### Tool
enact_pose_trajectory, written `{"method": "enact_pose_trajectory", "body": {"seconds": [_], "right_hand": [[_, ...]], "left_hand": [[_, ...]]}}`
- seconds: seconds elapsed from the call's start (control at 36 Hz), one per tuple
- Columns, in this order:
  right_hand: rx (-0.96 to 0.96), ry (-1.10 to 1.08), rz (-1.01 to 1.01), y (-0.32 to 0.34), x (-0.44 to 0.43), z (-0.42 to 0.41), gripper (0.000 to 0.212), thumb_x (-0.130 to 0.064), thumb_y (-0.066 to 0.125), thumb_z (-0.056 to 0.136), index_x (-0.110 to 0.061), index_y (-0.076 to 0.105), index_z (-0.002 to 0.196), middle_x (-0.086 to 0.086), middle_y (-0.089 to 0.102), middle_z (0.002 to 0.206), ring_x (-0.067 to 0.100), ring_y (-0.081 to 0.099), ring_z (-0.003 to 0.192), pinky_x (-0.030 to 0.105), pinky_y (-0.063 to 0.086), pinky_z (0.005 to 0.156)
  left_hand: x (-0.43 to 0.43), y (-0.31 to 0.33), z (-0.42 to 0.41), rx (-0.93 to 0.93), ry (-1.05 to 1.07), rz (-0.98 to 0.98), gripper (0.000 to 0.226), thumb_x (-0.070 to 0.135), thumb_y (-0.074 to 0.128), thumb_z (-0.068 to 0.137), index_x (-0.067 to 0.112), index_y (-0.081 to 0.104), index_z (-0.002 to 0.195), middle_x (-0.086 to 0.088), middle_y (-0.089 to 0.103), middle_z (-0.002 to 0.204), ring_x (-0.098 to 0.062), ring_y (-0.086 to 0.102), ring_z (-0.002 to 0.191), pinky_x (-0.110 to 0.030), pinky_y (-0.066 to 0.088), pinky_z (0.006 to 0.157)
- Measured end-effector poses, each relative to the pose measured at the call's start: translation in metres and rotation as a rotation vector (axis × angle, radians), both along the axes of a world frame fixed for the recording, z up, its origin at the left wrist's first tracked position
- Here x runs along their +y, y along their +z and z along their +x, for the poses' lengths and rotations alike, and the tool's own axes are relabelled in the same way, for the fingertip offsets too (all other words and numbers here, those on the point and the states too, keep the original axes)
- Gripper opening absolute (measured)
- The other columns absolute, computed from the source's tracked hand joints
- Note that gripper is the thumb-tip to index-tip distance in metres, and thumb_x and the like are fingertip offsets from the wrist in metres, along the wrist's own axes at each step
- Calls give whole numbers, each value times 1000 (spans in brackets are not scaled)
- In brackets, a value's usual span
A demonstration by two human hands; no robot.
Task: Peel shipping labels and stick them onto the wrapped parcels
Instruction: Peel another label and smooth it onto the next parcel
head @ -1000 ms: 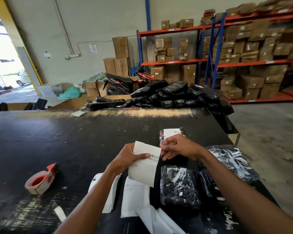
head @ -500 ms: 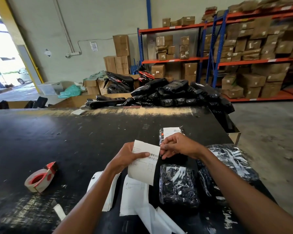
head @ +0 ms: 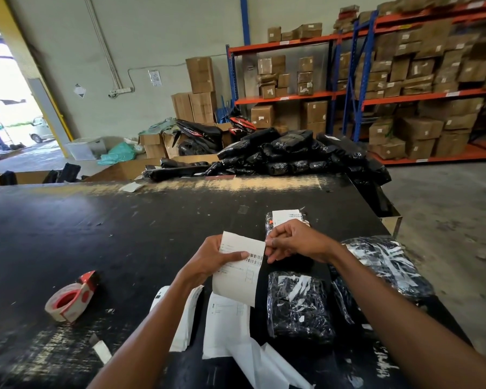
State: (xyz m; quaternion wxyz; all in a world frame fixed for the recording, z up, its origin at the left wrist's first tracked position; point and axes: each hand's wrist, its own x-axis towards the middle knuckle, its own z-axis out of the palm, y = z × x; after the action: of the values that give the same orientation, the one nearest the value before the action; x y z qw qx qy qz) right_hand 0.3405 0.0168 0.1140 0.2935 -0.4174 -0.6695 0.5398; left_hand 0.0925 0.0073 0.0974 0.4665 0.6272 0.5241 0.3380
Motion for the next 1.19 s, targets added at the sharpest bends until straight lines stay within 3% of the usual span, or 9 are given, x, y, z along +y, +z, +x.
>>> {"method": "enact_pose_trajectory", "body": {"seconds": [0.22, 0.33, 0.47, 0.58, 0.67, 0.78, 0.86, 0.97, 1.19], "right_hand": [[-21, 11, 6, -1, -1, -2, 27, -12, 63, 99, 13, 62, 107, 21, 75, 99, 39, 74, 96, 61, 50, 98], [-6, 30, 16, -1, -2, -3, 10, -13, 62, 99, -4, 65, 96, 16, 74, 94, 34, 74, 93, 59, 51, 97], [15, 38, 28, 2, -3, -7, 11, -13, 61, 100, -9, 63, 91, 13, 70, 90, 30, 74, 90, 57, 51, 96], [34, 22, 63, 2, -3, -10, 9, -11, 60, 100, -4, 64, 96, 13, 70, 87, 28, 72, 86, 56, 51, 95], [75, 17, 69, 1, -2, -11, 10, -10, 60, 100, -4, 64, 94, 14, 71, 85, 30, 69, 83, 51, 51, 87], [51, 20, 105, -1, 0, -11, 16, -15, 61, 100, 1, 65, 98, 19, 71, 86, 28, 68, 80, 46, 50, 82], [66, 13, 105, -2, 1, -10, 19, -18, 62, 100, 1, 65, 99, 24, 71, 92, 26, 67, 78, 47, 51, 82], [73, -5, 93, -4, 1, -3, 16, -16, 63, 99, -1, 67, 99, 33, 70, 99, 29, 67, 80, 49, 52, 83], [141, -283, 152, -7, -2, 8, 10, -3, 62, 97, -2, 59, 87, 13, 69, 80, 18, 74, 69, 26, 55, 56]], "left_hand": [[0, -1, -1, -16, -8, 5, 24, 16, 81, 82, 16, 69, 103, 2, 80, 95, -16, 77, 86, -23, 59, 67], [0, -4, 0, -45, -5, -7, 26, 16, 81, 82, 15, 69, 105, 2, 80, 95, -16, 77, 85, -24, 59, 66], [5, -10, 0, -69, 31, 6, 44, 22, 86, 77, 19, 64, 115, -4, 77, 106, -22, 75, 95, -36, 62, 81], [8, -22, 11, 90, 179, 237, 67, 34, 89, 73, 19, 42, 117, 2, 59, 109, -8, 59, 96, -22, 51, 80], [3, -21, 24, 145, 198, 396, 41, 44, 76, 85, 18, 49, 100, 1, 56, 93, -7, 51, 81, -18, 43, 72], [-6, -2, 41, -39, -105, 163, 51, 48, 44, 103, 6, 67, 85, -8, 68, 76, -12, 59, 67, -23, 45, 62], [-4, 0, 46, -108, -162, 128, 46, 37, 49, 104, -5, 65, 96, -15, 71, 83, -16, 59, 66, -25, 44, 61], [-1, -3, 47, -159, -166, 82, 31, 29, 51, 105, 7, 68, 90, -14, 69, 82, -15, 58, 65, -26, 44, 61], [-4, -6, 54, -227, -113, 28, 27, 22, 50, 105, 6, 64, 90, -8, 67, 81, -14, 57, 63, -22, 42, 56]]}}
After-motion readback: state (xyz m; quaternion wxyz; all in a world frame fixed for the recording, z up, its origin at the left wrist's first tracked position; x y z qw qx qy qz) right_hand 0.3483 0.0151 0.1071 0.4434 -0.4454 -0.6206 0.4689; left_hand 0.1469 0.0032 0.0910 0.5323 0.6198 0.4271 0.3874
